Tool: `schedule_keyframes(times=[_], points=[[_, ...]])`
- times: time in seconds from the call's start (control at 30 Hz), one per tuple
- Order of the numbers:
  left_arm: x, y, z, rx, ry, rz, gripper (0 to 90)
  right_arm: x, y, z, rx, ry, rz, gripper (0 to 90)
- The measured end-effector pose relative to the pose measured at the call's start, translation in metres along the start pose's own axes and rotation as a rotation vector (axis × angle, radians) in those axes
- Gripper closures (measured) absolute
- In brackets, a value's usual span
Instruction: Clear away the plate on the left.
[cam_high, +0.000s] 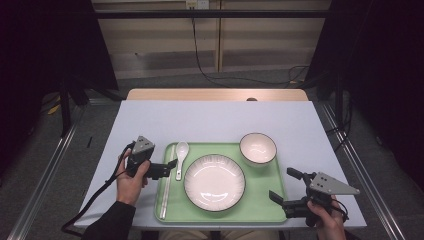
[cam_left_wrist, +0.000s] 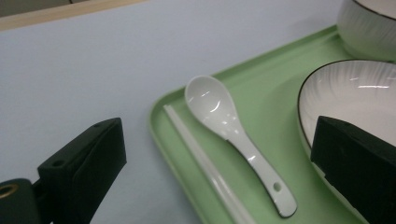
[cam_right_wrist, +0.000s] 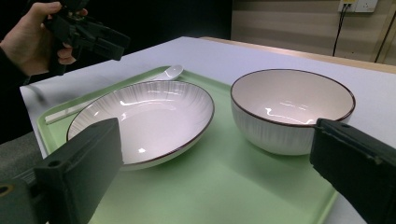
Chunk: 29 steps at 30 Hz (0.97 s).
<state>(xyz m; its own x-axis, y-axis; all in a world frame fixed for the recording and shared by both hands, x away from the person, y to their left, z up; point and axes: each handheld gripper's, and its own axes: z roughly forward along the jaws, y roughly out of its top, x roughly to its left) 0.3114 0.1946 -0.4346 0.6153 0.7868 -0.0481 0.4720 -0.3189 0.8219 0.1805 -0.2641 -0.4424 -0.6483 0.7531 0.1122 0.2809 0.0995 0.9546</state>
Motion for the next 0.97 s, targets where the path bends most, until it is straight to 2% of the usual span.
schedule_keyframes(times=[0.13, 0.2, 0.23, 0.27, 0.3, 0.33, 0.37, 0.47, 0.53, 0.63, 0.77, 0.87, 0.93, 0.97], points=[[-0.001, -0.003, -0.010, -0.010, 0.064, 0.013, 2.4, -0.001, 0.000, 0.000, -0.001, -0.004, 0.001, 2.2], [-0.001, -0.006, -0.016, -0.021, 0.075, 0.016, 2.5, -0.001, 0.000, 0.000, -0.002, -0.008, 0.004, 2.2], [0.000, -0.008, -0.019, -0.033, 0.080, -0.001, 2.4, -0.001, 0.000, -0.001, 0.001, -0.001, 0.001, 2.2], [0.002, -0.011, -0.021, -0.043, 0.058, -0.021, 2.4, -0.001, 0.000, -0.001, 0.003, -0.004, 0.001, 2.2], [0.003, -0.012, -0.025, -0.032, 0.062, -0.011, 2.2, -0.001, 0.000, -0.001, 0.001, -0.010, 0.004, 2.2], [0.002, -0.014, -0.027, -0.033, 0.098, -0.001, 1.6, -0.001, 0.000, -0.001, -0.001, -0.013, 0.005, 2.2], [0.002, -0.015, -0.031, -0.037, 0.112, 0.007, 2.0, -0.001, 0.000, -0.001, -0.001, -0.014, 0.006, 2.2], [0.005, -0.022, -0.040, -0.071, 0.086, -0.029, 1.8, -0.001, -0.001, -0.001, -0.003, -0.016, 0.001, 2.2], [0.006, -0.029, -0.046, -0.081, 0.120, -0.031, 2.0, -0.001, -0.001, -0.003, 0.001, -0.015, 0.007, 2.2], [0.009, -0.037, -0.054, -0.103, 0.115, -0.049, 2.0, -0.003, -0.001, -0.004, -0.003, -0.027, 0.009, 2.2], [0.009, -0.045, -0.062, -0.114, 0.157, -0.047, 2.0, -0.003, -0.001, -0.004, -0.004, -0.036, 0.016, 2.2], [0.011, -0.044, -0.067, -0.125, 0.150, -0.029, 1.8, -0.005, -0.002, -0.005, 0.000, -0.041, 0.010, 2.2], [0.011, -0.046, -0.066, -0.127, 0.191, -0.034, 1.6, -0.006, -0.002, -0.005, -0.002, -0.048, 0.022, 2.2], [0.013, -0.045, -0.066, -0.108, 0.187, -0.018, 1.8, -0.006, -0.002, -0.005, 0.001, -0.049, 0.024, 2.2]])
